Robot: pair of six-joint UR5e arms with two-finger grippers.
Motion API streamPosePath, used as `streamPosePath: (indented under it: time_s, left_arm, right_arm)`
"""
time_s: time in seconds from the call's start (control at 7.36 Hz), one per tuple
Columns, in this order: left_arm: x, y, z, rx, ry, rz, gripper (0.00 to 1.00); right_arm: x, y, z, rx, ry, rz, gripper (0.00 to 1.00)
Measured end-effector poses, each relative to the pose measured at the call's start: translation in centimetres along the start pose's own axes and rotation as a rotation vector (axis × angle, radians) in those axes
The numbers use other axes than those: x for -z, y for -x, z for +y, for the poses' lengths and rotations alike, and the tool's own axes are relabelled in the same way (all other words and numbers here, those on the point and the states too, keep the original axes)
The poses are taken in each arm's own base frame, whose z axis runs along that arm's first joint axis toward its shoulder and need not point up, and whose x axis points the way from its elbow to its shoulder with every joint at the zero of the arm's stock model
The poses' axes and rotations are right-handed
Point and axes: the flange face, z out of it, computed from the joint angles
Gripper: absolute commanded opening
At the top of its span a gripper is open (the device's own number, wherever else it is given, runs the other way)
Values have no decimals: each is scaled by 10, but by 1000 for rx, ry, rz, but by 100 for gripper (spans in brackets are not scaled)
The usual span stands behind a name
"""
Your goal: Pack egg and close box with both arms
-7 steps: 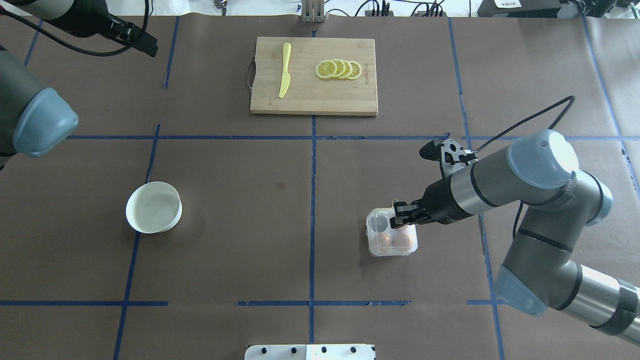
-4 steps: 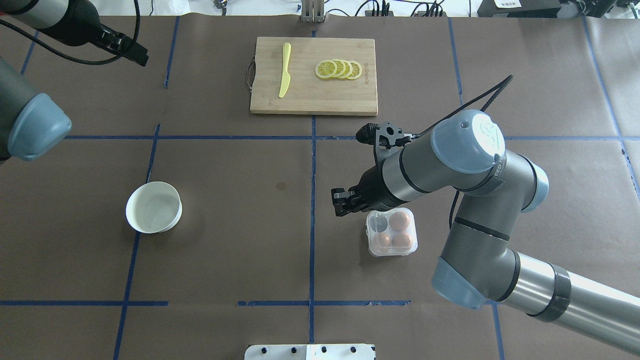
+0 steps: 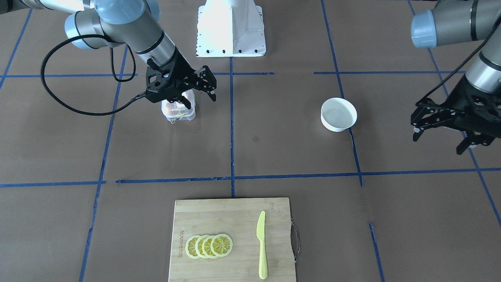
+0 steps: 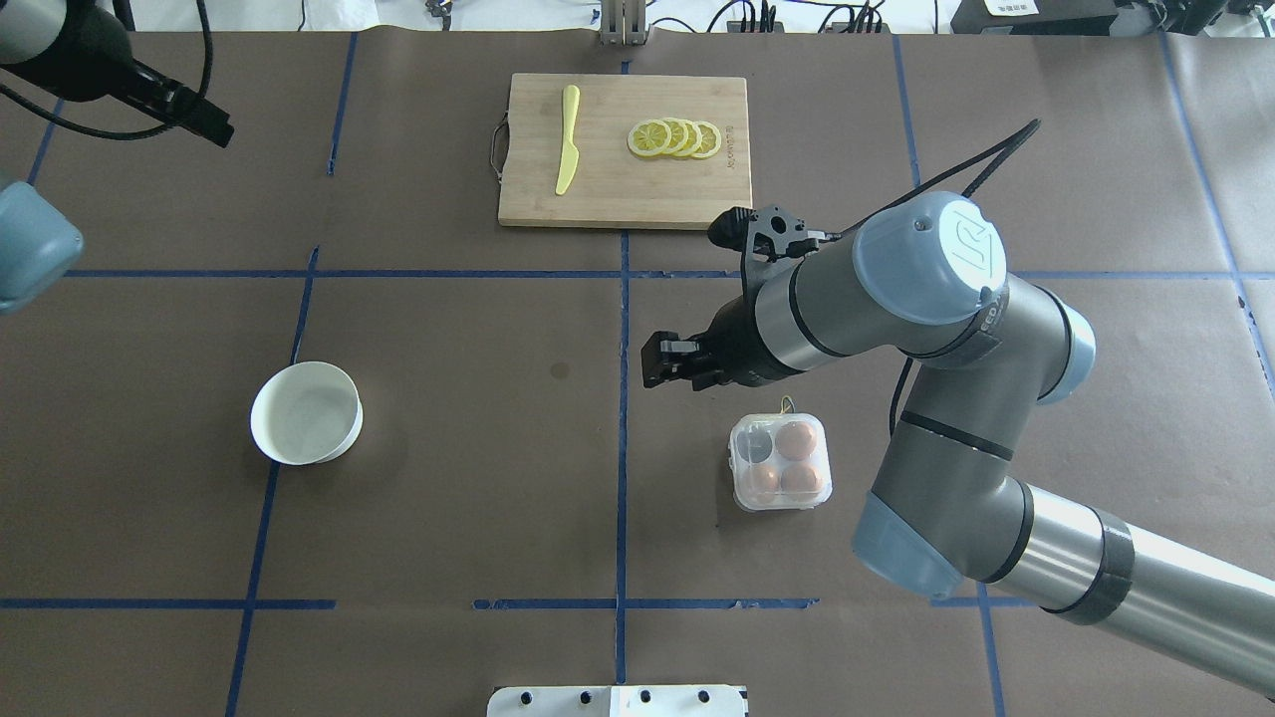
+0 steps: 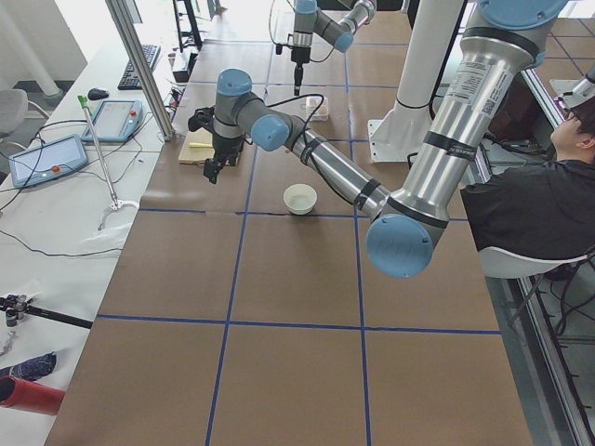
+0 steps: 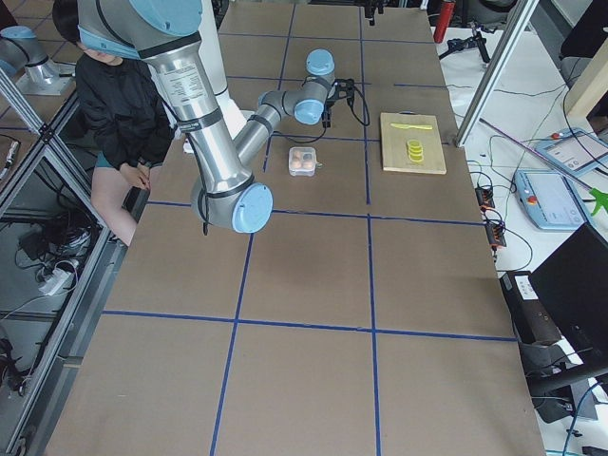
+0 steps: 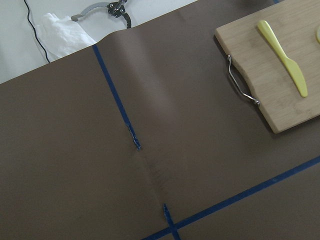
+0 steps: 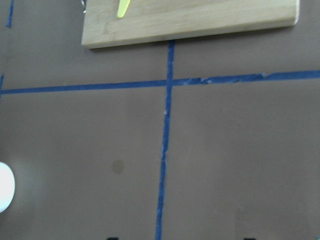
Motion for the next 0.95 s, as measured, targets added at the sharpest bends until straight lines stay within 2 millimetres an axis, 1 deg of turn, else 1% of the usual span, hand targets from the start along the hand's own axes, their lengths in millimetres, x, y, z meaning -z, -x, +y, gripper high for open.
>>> streamPosePath:
  time_s: [0.27, 0.41, 0.54, 0.68, 0.81, 0.95]
  left_arm:
    - [9, 70, 31, -8, 27, -32, 100]
    - [11, 104, 44, -3, 50, -41, 100]
    - [10, 131, 58, -12, 83, -37, 100]
    - [8, 154, 75, -33, 115, -36, 100]
    - [5, 175, 95, -57, 143, -36, 100]
    - [2, 193, 118, -69, 164, -31, 100]
  right_arm:
    - [25, -47, -43, 117, 3, 180, 100]
    - [44, -88, -62, 197, 37, 272, 100]
    - [71, -145, -80, 264, 88, 333, 100]
    - [104, -212, -95, 305, 131, 358, 100]
    - [143, -285, -102, 340, 162, 363, 100]
    - [177, -354, -99, 357, 188, 351, 100]
